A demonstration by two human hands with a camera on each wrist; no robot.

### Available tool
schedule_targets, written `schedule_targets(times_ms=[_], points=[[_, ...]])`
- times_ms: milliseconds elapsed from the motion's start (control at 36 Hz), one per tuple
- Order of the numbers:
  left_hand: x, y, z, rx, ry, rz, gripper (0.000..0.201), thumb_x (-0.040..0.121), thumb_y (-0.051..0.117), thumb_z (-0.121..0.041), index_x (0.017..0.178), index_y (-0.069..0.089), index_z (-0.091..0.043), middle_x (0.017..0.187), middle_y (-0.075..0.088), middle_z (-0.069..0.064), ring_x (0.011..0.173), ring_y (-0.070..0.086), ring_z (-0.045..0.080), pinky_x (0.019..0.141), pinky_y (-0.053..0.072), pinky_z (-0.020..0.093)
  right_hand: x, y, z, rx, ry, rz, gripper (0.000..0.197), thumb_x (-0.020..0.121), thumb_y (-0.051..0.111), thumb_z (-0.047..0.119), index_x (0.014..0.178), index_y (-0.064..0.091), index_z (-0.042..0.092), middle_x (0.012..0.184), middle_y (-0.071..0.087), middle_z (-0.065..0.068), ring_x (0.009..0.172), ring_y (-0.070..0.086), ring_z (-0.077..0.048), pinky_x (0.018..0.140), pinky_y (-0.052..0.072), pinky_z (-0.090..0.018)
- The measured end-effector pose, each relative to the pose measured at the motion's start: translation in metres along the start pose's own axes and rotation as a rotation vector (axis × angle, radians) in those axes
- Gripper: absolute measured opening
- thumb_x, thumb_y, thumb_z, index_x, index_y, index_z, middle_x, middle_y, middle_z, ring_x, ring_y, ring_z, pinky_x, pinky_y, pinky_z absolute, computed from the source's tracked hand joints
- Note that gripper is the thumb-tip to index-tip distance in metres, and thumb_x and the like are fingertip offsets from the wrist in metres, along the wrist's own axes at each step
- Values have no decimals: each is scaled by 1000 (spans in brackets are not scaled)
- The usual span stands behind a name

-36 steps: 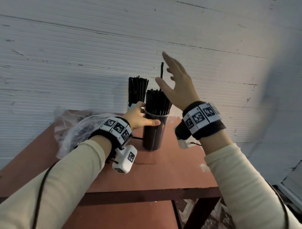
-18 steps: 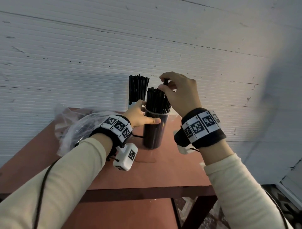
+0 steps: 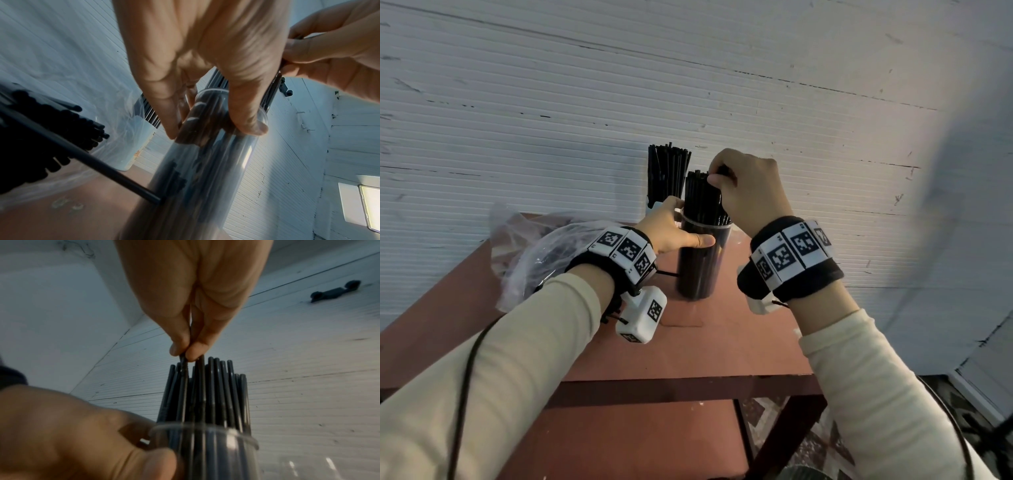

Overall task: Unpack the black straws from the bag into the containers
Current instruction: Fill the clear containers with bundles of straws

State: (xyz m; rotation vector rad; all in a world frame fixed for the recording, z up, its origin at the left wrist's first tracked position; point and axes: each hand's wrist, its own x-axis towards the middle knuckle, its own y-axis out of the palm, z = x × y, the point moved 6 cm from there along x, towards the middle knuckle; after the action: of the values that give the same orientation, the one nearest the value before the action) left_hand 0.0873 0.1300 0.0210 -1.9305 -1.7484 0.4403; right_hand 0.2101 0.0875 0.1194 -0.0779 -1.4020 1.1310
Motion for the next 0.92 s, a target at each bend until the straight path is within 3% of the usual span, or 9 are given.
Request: schedule_targets(times_ms=[83, 194, 278, 361, 444, 528, 722, 861, 917], points=[[1, 0, 1, -4, 6, -2, 85, 73, 83, -36, 141, 37, -16, 138, 52, 2, 127, 49, 21, 100, 37, 31, -6, 0, -2, 78, 15, -77, 5, 87, 63, 9, 92, 63, 9, 82, 67, -4, 73, 58, -15, 65, 40, -7], [1, 1, 2, -18, 19, -5, 84, 74, 83, -34, 141, 36, -16, 136, 52, 2, 117, 48, 15, 91, 34, 26, -23, -6, -9, 276, 82, -209, 24, 86, 66, 7, 107, 55, 7, 86, 66, 0, 80, 65, -11, 75, 53, -16], [3, 0, 3, -20, 19, -4, 86, 74, 83, -36, 142, 35, -16, 137, 51, 2, 122, 48, 18, 92, 34, 26, -29, -5, -10, 282, 70, -250, 25, 83, 68, 6, 102, 50, 6, 93, 63, -3, 85, 64, -14, 77, 54, -22], [3, 1, 3, -30, 20, -6, 86, 73, 84, -36, 141, 36, -17, 137, 51, 1, 125, 48, 20, 94, 35, 28, -33, -4, -8, 132, 44, -276, 17, 82, 68, 12, 94, 57, 7, 94, 54, -1, 83, 56, -17, 76, 47, -26], [4, 1, 5, -50, 23, -2, 86, 71, 85, -37, 141, 37, -17, 134, 52, 0, 123, 49, 18, 93, 35, 28, -34, 2, -10, 83, 95, -190, 6, 86, 65, 16, 86, 64, 10, 80, 60, 1, 73, 54, -11, 68, 44, -18], [5, 2, 7, -74, 27, 16, 87, 69, 86, -37, 139, 39, -16, 132, 53, 1, 124, 49, 18, 96, 36, 28, -33, 13, -18, 21, 190, -57, 15, 91, 61, 25, 90, 67, 12, 77, 60, 6, 74, 53, -7, 61, 37, -4], [8, 1, 7, -59, 49, 11, 84, 69, 86, -35, 137, 40, -15, 125, 55, -1, 116, 52, 16, 94, 38, 27, -27, 23, -19, -11, 255, -21, 16, 92, 59, 24, 88, 69, 11, 83, 65, 0, 77, 57, -11, 68, 41, -21], [9, 3, 7, -54, 51, 22, 86, 66, 88, -34, 135, 40, -15, 123, 57, -1, 115, 56, 18, 105, 44, 39, -28, 32, -19, -67, 268, 89, 16, 91, 60, 23, 83, 68, 12, 83, 65, -3, 75, 58, -14, 64, 38, -21], [9, 3, 8, -53, 52, 21, 86, 66, 88, -35, 135, 41, -15, 123, 58, -1, 115, 56, 17, 104, 44, 37, -27, 31, -19, -44, 277, 108, 15, 89, 61, 22, 82, 69, 12, 85, 66, -3, 77, 59, -14, 59, 37, -17]])
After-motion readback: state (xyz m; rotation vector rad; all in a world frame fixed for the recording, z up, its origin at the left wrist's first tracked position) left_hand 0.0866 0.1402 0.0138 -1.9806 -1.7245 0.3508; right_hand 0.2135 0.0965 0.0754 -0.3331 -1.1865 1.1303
